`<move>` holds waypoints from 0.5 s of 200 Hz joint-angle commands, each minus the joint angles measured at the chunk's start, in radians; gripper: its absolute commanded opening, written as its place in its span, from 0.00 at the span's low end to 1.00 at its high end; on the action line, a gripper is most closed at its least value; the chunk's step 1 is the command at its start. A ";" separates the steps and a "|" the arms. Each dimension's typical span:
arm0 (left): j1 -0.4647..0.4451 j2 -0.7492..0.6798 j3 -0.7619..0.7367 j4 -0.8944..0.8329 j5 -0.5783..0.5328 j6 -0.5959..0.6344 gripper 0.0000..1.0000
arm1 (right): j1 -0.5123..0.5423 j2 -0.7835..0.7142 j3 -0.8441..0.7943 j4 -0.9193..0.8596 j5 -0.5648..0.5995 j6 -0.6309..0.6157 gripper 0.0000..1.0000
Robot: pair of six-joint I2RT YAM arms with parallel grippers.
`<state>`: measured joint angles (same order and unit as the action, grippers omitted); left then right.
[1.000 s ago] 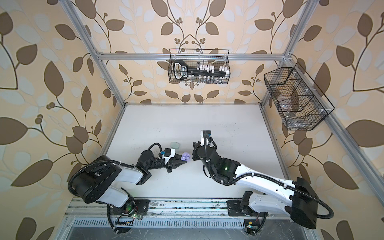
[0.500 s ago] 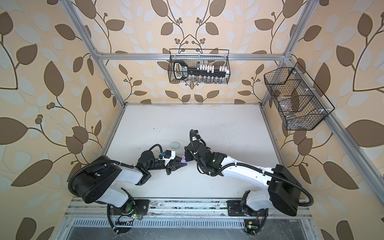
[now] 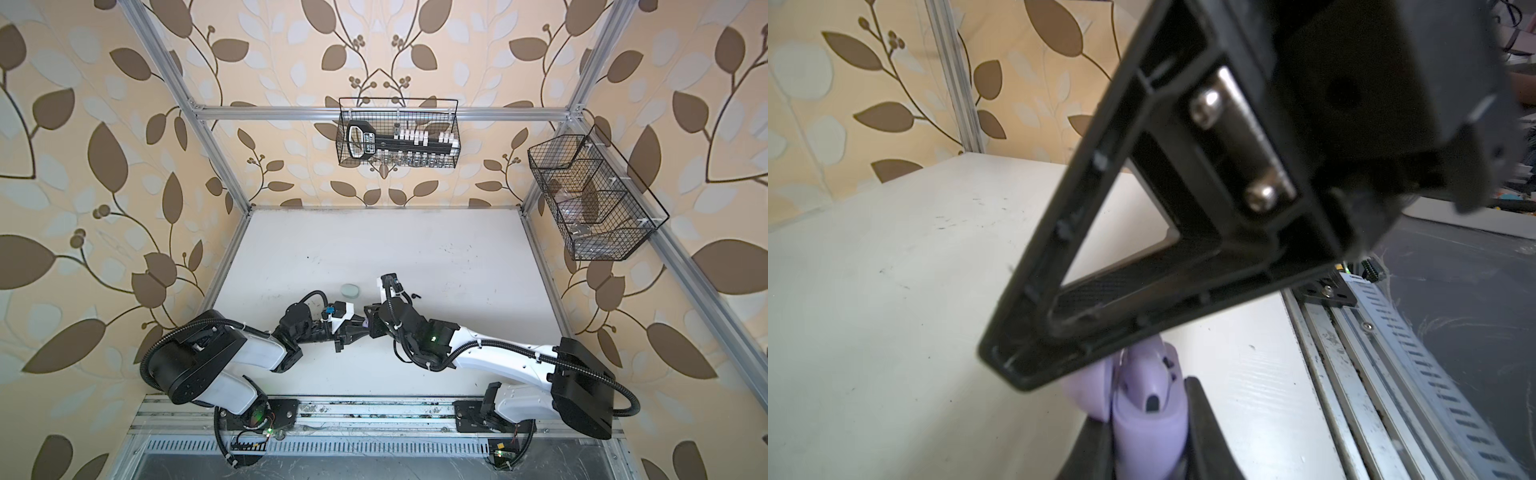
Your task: Insert the wireless bluetooth earbuds into the charging case
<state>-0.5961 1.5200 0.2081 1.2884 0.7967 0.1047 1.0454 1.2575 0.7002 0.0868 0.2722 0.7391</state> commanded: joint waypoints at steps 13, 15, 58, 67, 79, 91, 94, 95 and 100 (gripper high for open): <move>0.009 -0.024 0.008 0.135 -0.095 0.035 0.00 | 0.060 -0.019 -0.091 0.031 -0.175 0.143 0.26; 0.009 -0.024 0.008 0.134 -0.097 0.038 0.00 | 0.064 -0.020 -0.091 0.030 -0.175 0.147 0.26; 0.009 -0.037 -0.011 0.134 -0.141 0.050 0.00 | 0.105 -0.122 -0.116 -0.002 -0.111 0.186 0.27; 0.009 -0.041 -0.013 0.135 -0.135 0.053 0.00 | 0.105 -0.150 -0.113 -0.030 -0.085 0.179 0.27; 0.009 -0.051 -0.016 0.135 -0.102 0.057 0.00 | 0.104 -0.193 -0.091 -0.105 -0.016 0.156 0.28; 0.009 -0.065 -0.022 0.134 -0.044 0.071 0.00 | 0.094 -0.239 -0.065 -0.181 0.053 0.120 0.29; 0.008 -0.069 -0.023 0.134 -0.031 0.074 0.00 | 0.089 -0.250 -0.057 -0.197 0.064 0.111 0.29; 0.008 -0.070 -0.024 0.135 -0.027 0.074 0.00 | 0.087 -0.253 -0.054 -0.200 0.068 0.110 0.29; 0.008 -0.074 -0.025 0.133 -0.009 0.081 0.00 | 0.080 -0.275 -0.042 -0.226 0.089 0.094 0.29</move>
<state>-0.5941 1.4918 0.1829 1.3373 0.7055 0.1410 1.1458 1.0649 0.5999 0.0135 0.2321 0.8761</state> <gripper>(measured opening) 0.222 0.286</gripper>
